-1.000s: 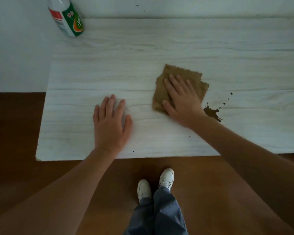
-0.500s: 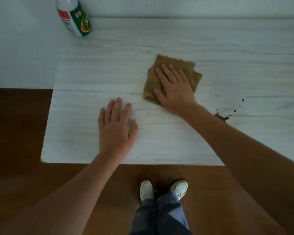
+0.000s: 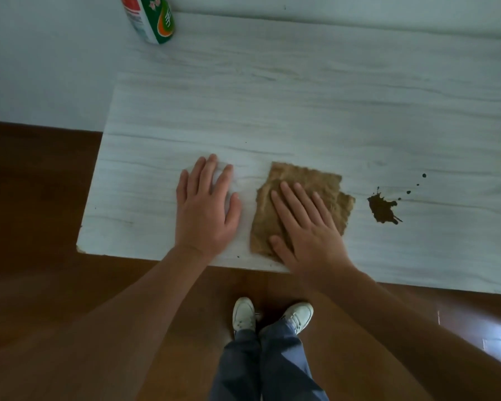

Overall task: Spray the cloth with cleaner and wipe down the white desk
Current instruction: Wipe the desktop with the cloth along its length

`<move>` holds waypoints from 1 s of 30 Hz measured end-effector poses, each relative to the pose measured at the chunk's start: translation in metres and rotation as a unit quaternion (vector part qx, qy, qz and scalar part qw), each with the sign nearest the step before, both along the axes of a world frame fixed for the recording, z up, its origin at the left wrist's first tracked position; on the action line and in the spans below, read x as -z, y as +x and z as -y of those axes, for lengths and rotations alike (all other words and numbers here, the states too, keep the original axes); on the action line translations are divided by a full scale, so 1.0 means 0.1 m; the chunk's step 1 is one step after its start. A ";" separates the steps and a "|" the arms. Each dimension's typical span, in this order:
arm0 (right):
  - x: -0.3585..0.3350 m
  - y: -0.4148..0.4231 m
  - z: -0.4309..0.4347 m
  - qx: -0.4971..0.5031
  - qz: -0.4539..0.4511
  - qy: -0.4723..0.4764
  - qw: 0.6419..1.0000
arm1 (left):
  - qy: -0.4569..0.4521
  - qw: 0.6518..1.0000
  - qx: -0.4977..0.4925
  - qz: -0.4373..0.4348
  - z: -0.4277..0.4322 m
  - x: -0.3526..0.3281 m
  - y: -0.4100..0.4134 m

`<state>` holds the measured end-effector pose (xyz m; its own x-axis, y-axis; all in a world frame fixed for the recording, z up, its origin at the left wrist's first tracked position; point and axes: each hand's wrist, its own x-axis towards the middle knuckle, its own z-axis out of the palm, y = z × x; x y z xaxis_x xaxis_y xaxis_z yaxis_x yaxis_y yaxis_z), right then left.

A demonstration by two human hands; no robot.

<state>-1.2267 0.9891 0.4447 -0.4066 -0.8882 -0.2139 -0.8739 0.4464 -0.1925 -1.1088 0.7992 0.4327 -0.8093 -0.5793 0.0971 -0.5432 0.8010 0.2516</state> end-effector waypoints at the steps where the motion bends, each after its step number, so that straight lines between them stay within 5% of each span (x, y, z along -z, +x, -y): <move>1: 0.01 -0.06 0.02 -0.010 0.000 -0.003 1.000 | 0.000 1.000 0.001 0.000 0.00 0.00 0.00; 9: 0.08 -0.70 0.99 0.067 -0.010 -0.041 0.997 | 0.012 1.000 -0.001 0.014 0.02 0.01 0.01; 14: 0.08 -0.73 1.33 0.070 -0.020 -0.046 0.996 | 0.106 0.991 -0.029 -0.071 0.05 -0.17 0.09; 17: 0.06 -0.53 1.42 0.084 -0.009 -0.046 0.995 | 0.044 0.998 -0.013 -0.044 0.22 -0.24 0.34; 24: -0.02 0.64 0.70 -0.022 0.028 -0.060 0.998 | 0.017 1.000 -0.023 0.012 0.36 -0.07 0.80; 30: 0.06 0.69 0.01 -0.085 0.003 -0.028 0.996 | 0.005 1.000 -0.017 -0.007 0.35 -0.03 0.83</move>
<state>-1.1581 0.9877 0.4390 -0.2479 -0.9550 -0.1632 -0.9348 0.2800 -0.2187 -1.0262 0.7642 0.4358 -0.7881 -0.6072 0.1013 -0.5663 0.7796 0.2676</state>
